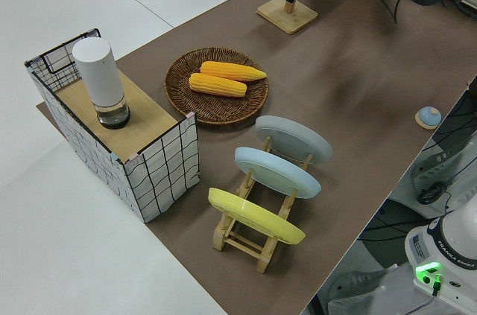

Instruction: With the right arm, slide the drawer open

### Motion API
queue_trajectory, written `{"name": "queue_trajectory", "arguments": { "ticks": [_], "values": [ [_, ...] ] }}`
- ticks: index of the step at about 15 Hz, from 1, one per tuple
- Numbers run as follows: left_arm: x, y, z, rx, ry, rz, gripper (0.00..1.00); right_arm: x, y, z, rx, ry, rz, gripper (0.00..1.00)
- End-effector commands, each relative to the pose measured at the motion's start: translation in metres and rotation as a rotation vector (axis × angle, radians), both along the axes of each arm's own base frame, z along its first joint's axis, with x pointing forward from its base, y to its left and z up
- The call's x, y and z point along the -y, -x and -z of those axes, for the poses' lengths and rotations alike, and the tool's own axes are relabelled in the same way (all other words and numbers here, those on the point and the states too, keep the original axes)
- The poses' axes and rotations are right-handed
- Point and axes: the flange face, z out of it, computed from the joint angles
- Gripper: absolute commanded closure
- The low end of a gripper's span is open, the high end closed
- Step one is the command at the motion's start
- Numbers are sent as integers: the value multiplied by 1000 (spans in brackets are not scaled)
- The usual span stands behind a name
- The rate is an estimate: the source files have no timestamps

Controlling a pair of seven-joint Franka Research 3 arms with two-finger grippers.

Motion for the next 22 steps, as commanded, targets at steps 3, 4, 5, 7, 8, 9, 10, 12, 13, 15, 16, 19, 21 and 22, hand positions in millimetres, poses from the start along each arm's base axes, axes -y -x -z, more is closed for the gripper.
{"name": "queue_trajectory", "arguments": {
  "ticks": [3, 4, 5, 7, 8, 9, 10, 12, 13, 15, 16, 19, 21, 22],
  "values": [
    [-1, -2, -3, -6, -16, 10, 7, -30, 4, -47, -47, -234, 37, 13],
    [-1, -2, -3, -6, -16, 10, 7, -34, 5, -57, -51, -278, 43, 15],
    [-1, -2, -4, -5, -16, 10, 7, -35, 6, -69, -56, -329, 55, 15],
    [-1, -2, -3, -6, -16, 10, 7, -32, 10, -101, -67, -456, 88, 15],
    [-1, -2, -4, -5, -16, 10, 7, -25, 13, -119, -76, -530, 109, 15],
    [-1, -2, -4, -5, -16, 10, 7, -13, 14, -136, -86, -602, 139, 15],
    [-1, -2, -4, -5, -16, 10, 7, -2, 16, -151, -99, -676, 164, 15],
    [-1, -2, -4, -5, -16, 10, 7, 23, 20, -181, -125, -840, 211, 15],
    [-1, -2, -3, -6, -16, 10, 7, 37, 21, -195, -140, -922, 241, 15],
    [-1, -2, -3, -6, -16, 10, 7, 70, 25, -223, -160, -1067, 301, 15],
    [-1, -2, -4, -5, -16, 10, 7, 85, 27, -234, -183, -1129, 318, 15],
    [-1, -2, -4, -5, -16, 10, 7, 135, 33, -267, -225, -1301, 362, 15],
    [-1, -2, -3, -6, -16, 10, 7, 175, 35, -276, -266, -1353, 370, 15],
    [-1, -2, -4, -5, -16, 10, 7, 191, 37, -277, -286, -1364, 370, 15]
  ]
}}
